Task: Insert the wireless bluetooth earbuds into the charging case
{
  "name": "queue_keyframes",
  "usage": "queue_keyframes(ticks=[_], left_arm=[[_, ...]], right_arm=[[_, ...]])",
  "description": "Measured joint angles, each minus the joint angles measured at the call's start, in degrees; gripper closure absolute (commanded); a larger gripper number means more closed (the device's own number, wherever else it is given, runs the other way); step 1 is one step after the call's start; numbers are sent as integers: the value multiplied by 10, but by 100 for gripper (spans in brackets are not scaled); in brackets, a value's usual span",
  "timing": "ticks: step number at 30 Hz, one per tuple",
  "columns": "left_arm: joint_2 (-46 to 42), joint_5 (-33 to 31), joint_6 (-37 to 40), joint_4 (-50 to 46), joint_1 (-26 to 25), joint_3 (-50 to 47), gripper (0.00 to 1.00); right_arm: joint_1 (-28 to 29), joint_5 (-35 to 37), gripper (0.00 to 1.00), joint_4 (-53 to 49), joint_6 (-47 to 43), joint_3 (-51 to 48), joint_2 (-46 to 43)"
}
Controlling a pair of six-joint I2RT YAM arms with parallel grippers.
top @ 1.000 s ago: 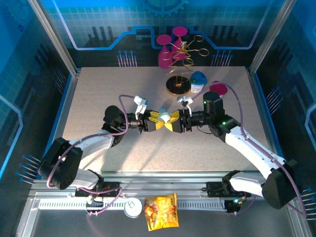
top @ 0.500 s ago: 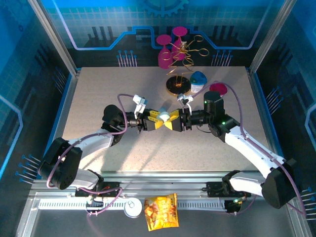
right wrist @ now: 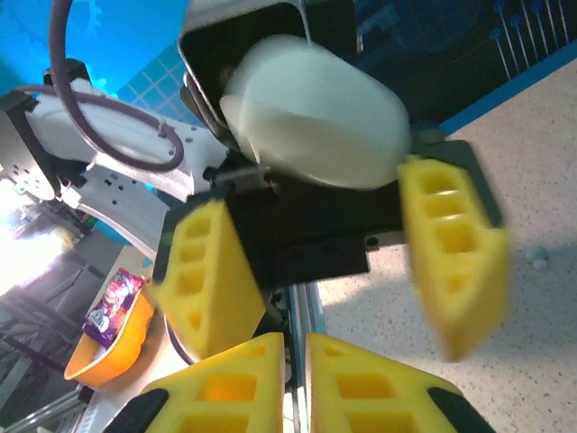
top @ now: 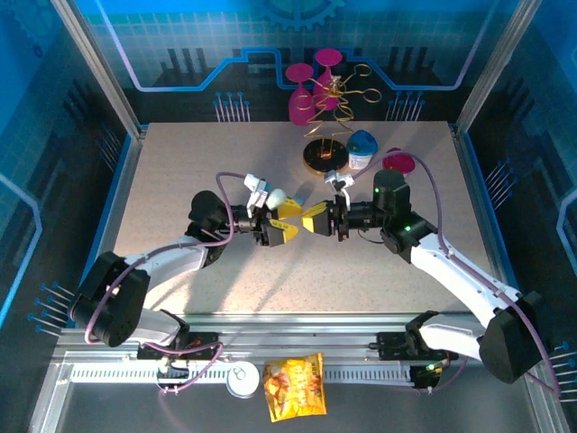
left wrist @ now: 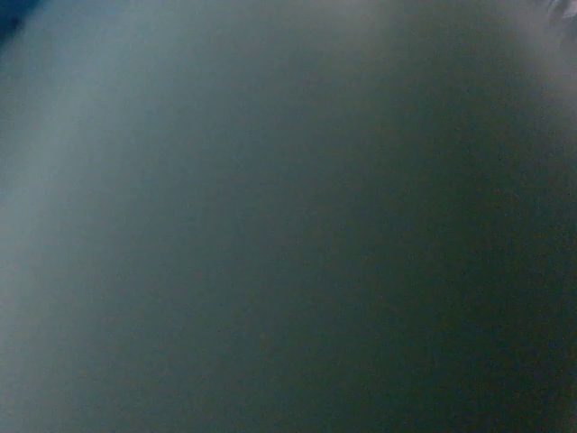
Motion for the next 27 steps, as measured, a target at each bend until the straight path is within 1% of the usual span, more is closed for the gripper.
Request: queue_keyframes(ticks=[1, 3, 5, 7, 8, 10, 14, 18, 20, 21, 23, 27], left_arm=[[-7, -14, 17, -12, -2, -5, 7], [-28, -46, 52, -34, -3, -19, 4], [-57, -81, 95, -65, -6, -32, 5], [-76, -107, 129, -92, -10, -33, 8], [-83, -120, 141, -102, -11, -33, 11], [-85, -141, 161, -112, -11, -33, 10], [-82, -192, 183, -125, -11, -43, 5], [-82, -241, 205, -132, -11, -60, 1], [-82, -263, 216, -135, -11, -69, 1], [-82, -274, 220, -136, -11, -73, 1], [-83, -302, 225, -134, -11, -83, 1], [-87, -352, 223, -122, -4, -113, 1]], right_arm=[[1, 11, 90, 7, 12, 0, -3], [1, 37, 91, 17, 39, -3, -9], [1, 59, 89, 29, 69, -8, -10], [1, 72, 85, 40, 94, -14, -10], [1, 78, 82, 42, 105, -16, -10], [1, 93, 79, 43, 118, -24, -11], [0, 135, 58, 36, 130, -52, -26], [-5, 184, 42, 12, 126, -72, -51], [-12, 212, 31, -9, 118, -73, -66], [-13, 223, 28, -16, 110, -73, -71], [-16, 260, 21, -47, 92, -73, -82], [-16, 324, 18, -108, 50, -71, -78]])
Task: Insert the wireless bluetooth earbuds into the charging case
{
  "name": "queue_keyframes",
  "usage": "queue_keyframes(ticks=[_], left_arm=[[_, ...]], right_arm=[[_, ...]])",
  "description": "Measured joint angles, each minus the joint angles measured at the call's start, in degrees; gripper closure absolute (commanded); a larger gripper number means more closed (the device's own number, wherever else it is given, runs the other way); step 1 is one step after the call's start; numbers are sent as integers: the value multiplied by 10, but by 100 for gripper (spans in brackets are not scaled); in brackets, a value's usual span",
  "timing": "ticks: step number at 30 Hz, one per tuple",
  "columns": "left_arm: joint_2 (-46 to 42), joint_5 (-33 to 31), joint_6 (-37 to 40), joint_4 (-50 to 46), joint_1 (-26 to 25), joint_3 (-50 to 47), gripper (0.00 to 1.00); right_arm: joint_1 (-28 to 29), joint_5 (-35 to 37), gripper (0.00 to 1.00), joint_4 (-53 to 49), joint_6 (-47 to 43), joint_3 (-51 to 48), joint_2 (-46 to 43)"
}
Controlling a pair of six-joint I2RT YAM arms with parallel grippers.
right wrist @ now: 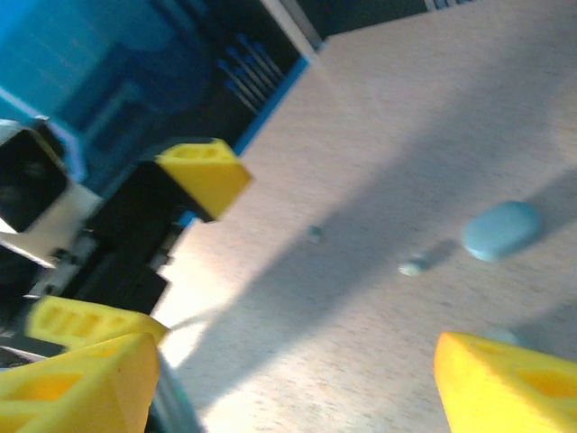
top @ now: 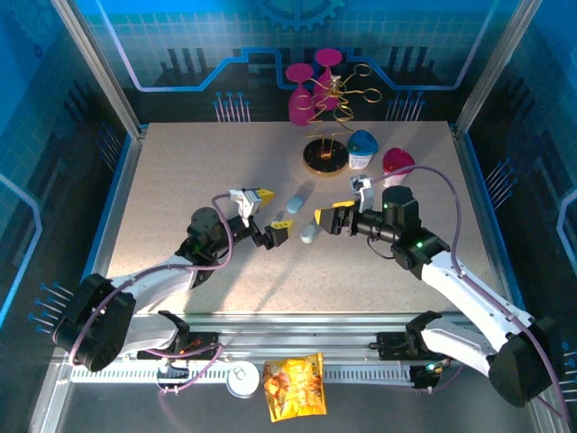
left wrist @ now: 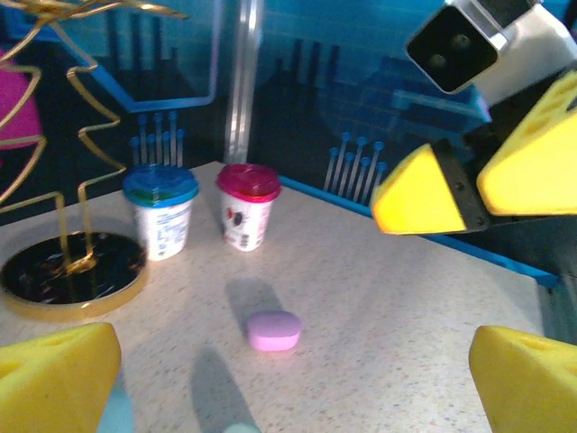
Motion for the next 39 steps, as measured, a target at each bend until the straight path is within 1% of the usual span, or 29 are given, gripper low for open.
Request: queue_keyframes(ticks=[3, 7, 13, 16, 20, 26, 29, 32, 36, 37, 39], left_arm=[[0, -36, -8, 8, 10, -19, 1], [-2, -75, -23, 11, 14, -33, 1], [-40, -105, -31, 4, 16, -45, 1], [-56, -111, -31, -2, 19, -45, 1], [-71, -115, -31, -16, 20, -47, 1], [-77, -117, -30, -31, 21, -51, 1], [-79, -117, -30, -35, 21, -51, 1], [-80, -118, -29, -37, 22, -51, 1], [-80, -118, -29, -40, 22, -51, 1], [-80, -118, -30, -40, 22, -51, 1], [-80, -118, -30, -40, 22, -51, 1]], right_arm=[[1, 43, 17, -37, -31, 7, 37], [10, 97, 16, -72, -56, 45, 143], [50, 158, 17, -90, -83, 127, 294], [57, 185, 17, -108, -89, 176, 354], [58, 209, 18, -124, -96, 215, 404], [59, 211, 17, -160, -109, 264, 469], [60, 211, 17, -175, -108, 268, 485], [61, 212, 23, -190, -106, 270, 492], [67, 212, 39, -203, -110, 289, 517], [68, 212, 42, -207, -111, 294, 523], [69, 211, 43, -211, -113, 302, 529]])
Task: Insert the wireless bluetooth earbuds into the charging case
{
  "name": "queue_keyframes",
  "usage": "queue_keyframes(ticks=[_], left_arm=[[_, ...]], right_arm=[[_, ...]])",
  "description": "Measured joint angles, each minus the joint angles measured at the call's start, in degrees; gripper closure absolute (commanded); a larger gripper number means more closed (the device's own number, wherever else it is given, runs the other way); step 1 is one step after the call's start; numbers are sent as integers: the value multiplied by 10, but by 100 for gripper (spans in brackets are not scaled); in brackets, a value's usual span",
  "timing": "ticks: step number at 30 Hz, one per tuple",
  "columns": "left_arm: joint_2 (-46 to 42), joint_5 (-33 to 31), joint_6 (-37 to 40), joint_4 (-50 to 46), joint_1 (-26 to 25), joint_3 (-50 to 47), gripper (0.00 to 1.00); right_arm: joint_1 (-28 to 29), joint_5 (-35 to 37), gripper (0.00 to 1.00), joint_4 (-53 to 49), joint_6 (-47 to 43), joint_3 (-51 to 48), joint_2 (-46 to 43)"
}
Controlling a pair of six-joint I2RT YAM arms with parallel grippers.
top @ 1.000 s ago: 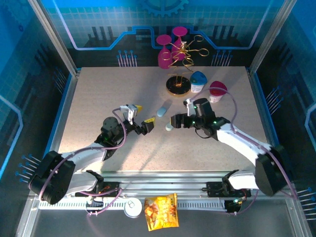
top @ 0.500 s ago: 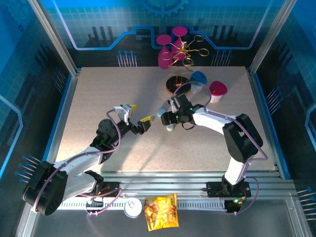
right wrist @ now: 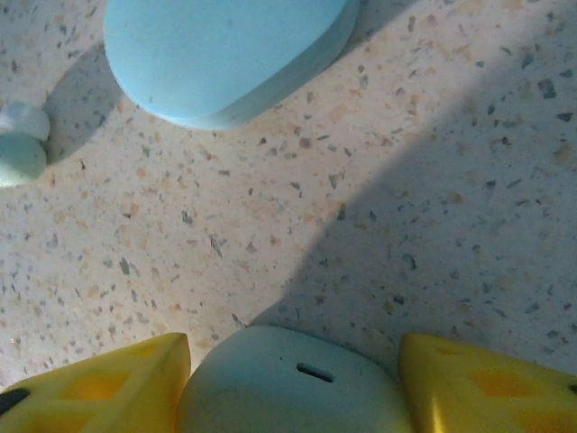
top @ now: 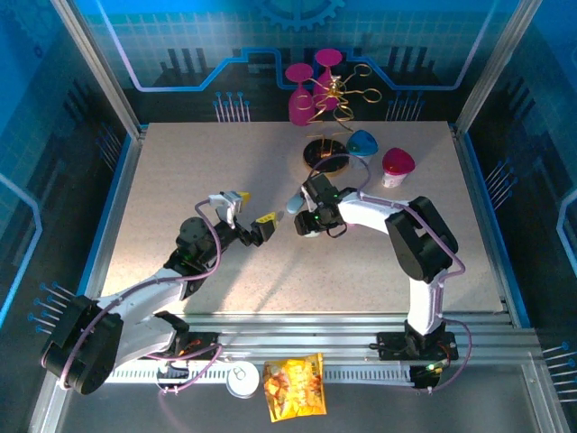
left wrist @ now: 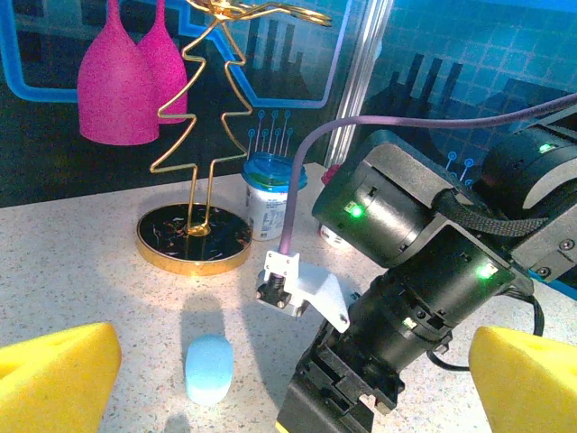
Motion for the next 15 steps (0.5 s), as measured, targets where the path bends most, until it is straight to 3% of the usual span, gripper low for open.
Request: queue_keyframes(ticks=[2, 8, 15], left_arm=[[0, 0, 0, -1, 0, 0, 1], [-7, 0, 0, -5, 1, -1, 1], [-7, -1, 0, -7, 1, -1, 1]], right_arm=[[0, 0, 42, -4, 0, 3, 0], [0, -3, 22, -20, -8, 3, 0], [11, -1, 15, -46, -60, 3, -7]])
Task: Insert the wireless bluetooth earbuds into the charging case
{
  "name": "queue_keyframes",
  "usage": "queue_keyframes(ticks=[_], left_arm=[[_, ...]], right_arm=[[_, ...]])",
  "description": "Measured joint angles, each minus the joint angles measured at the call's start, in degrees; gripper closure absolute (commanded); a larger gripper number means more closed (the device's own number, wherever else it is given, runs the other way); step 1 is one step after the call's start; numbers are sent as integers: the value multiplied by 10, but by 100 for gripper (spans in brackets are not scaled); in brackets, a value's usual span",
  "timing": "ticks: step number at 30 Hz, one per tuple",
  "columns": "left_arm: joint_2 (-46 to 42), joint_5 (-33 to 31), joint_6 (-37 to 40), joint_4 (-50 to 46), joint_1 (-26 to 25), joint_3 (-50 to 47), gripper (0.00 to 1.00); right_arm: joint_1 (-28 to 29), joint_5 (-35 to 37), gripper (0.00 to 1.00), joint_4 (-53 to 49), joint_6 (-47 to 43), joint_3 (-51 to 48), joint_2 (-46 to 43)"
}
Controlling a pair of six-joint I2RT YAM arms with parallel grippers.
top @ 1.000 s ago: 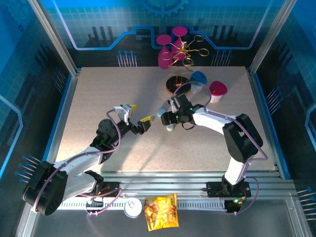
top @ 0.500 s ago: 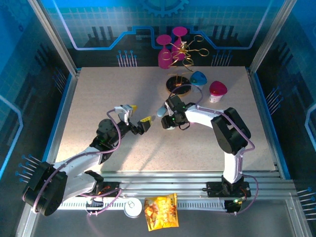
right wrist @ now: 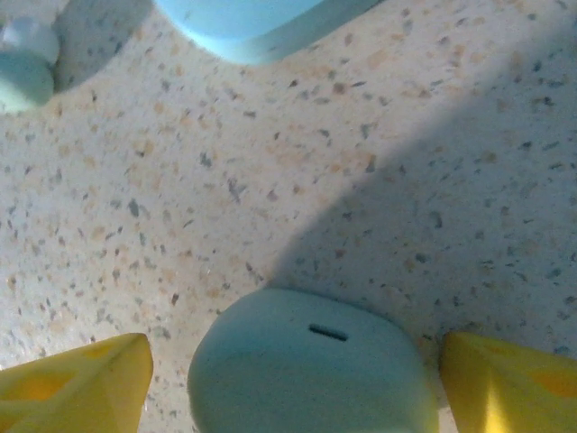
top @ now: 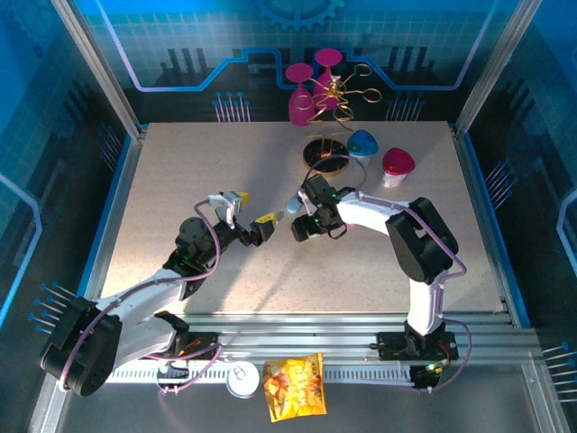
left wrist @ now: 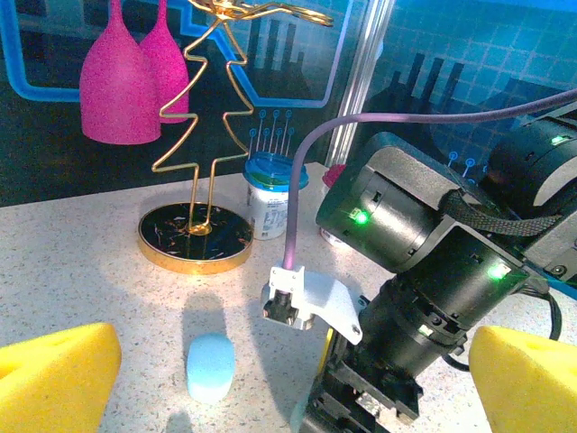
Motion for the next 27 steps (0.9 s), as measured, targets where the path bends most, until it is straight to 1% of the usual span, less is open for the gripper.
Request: queue_keyframes(ticks=[4, 8, 11, 17, 19, 20, 22, 24, 27], left_arm=[[0, 0, 0, 0, 0, 0, 1], [0, 0, 0, -3, 1, 0, 1], [-2, 0, 0, -8, 2, -1, 1], [-5, -3, 0, -8, 2, -3, 1], [-5, -4, 0, -8, 2, -3, 1], [-5, -4, 0, -8, 2, -3, 1], [-6, -4, 0, -8, 2, -3, 0], [-7, -4, 0, -9, 2, -3, 1], [-7, -4, 0, -10, 2, -3, 1]], right_arm=[[9, -4, 15, -29, -64, 11, 0], [11, -7, 24, -72, -120, 52, 4], [11, -16, 33, -95, -148, 72, 8], [12, -21, 40, -144, -167, 93, 36], [13, -22, 40, -160, -167, 93, 37], [14, -23, 38, -169, -165, 94, 37], [18, -24, 34, -181, -160, 94, 37], [23, -23, 26, -190, -155, 94, 35], [33, -14, 21, -190, -145, 94, 27]])
